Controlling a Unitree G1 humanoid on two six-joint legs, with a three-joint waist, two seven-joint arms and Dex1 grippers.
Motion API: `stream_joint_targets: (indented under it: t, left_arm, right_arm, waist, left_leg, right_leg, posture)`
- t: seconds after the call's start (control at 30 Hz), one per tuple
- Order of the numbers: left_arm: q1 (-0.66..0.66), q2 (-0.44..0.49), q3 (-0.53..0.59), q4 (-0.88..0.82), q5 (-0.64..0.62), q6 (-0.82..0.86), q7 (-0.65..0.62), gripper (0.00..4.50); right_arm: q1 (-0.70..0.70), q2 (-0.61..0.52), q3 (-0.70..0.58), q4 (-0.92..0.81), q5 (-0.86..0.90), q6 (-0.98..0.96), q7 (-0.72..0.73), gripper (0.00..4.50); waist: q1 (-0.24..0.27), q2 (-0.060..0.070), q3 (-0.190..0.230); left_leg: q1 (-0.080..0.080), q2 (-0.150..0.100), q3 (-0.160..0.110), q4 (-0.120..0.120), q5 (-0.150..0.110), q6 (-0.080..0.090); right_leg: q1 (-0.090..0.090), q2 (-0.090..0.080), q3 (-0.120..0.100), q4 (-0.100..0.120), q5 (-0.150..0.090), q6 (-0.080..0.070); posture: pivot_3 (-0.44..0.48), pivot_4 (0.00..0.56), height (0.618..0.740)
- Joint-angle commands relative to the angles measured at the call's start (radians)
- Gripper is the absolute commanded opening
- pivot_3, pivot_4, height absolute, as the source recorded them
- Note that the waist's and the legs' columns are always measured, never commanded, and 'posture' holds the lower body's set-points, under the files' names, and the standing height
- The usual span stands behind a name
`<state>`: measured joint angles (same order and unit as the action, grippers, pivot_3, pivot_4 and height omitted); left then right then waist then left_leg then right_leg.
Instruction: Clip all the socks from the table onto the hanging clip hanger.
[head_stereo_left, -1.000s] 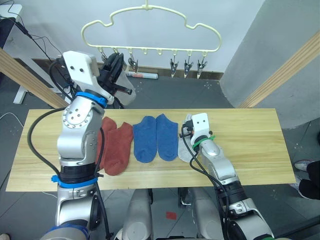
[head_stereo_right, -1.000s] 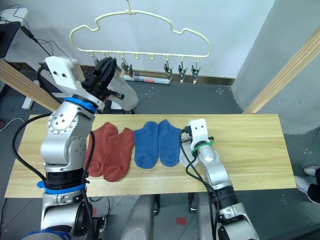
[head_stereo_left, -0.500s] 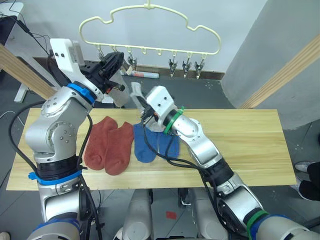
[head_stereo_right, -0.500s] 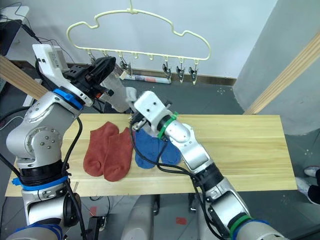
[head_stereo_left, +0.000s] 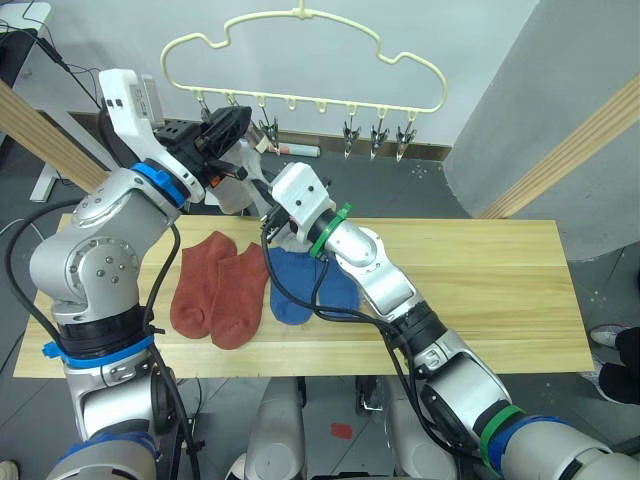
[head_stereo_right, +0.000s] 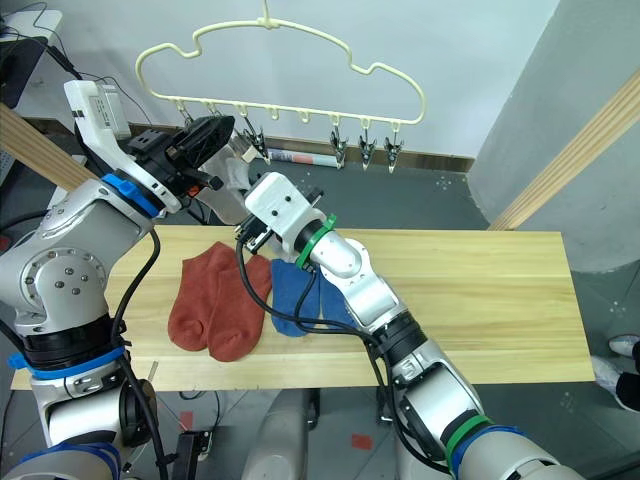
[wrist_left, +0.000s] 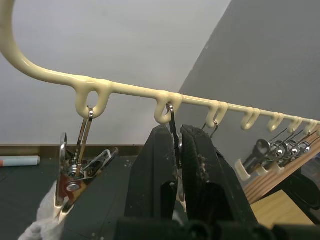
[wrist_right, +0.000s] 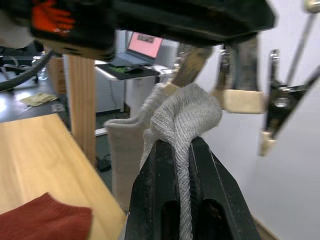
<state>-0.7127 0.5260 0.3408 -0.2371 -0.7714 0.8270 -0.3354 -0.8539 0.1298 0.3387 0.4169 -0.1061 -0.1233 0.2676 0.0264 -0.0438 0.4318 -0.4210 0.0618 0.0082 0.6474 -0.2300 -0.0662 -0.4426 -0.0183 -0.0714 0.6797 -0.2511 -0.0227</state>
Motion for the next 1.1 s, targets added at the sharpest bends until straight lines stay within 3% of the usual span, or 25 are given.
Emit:
stream_joint_targets:
  t: [0.03, 0.77, 1.1]
  left_arm:
    - [-0.017, 0.020, 0.027, -0.049, -0.027, -0.015, -0.006, 0.00]
    - [0.005, 0.031, 0.023, -0.068, -0.034, -0.015, -0.011, 0.00]
    - [0.044, 0.064, 0.014, -0.104, -0.012, -0.029, -0.018, 2.91]
  right_arm:
    - [-0.021, 0.029, -0.009, -0.006, -0.012, -0.040, -0.021, 0.04]
    - [-0.075, 0.066, -0.030, 0.073, 0.011, -0.085, -0.042, 0.04]
    - [-0.090, 0.074, -0.027, 0.105, 0.020, -0.098, -0.031, 0.00]
  waist:
    - [0.000, 0.000, 0.000]
    - [0.000, 0.000, 0.000]
    - [0.000, 0.000, 0.000]
  left_leg:
    - [0.000, 0.000, 0.000, 0.000, 0.000, 0.000]
    - [0.000, 0.000, 0.000, 0.000, 0.000, 0.000]
    - [0.000, 0.000, 0.000, 0.000, 0.000, 0.000]
  right_leg:
    - [0.000, 0.000, 0.000, 0.000, 0.000, 0.000]
    - [0.000, 0.000, 0.000, 0.000, 0.000, 0.000]
    - [0.000, 0.000, 0.000, 0.000, 0.000, 0.000]
  posture:
    - [0.056, 0.405, 0.740]
    - [0.078, 0.405, 0.740]
    - [0.097, 0.401, 0.740]
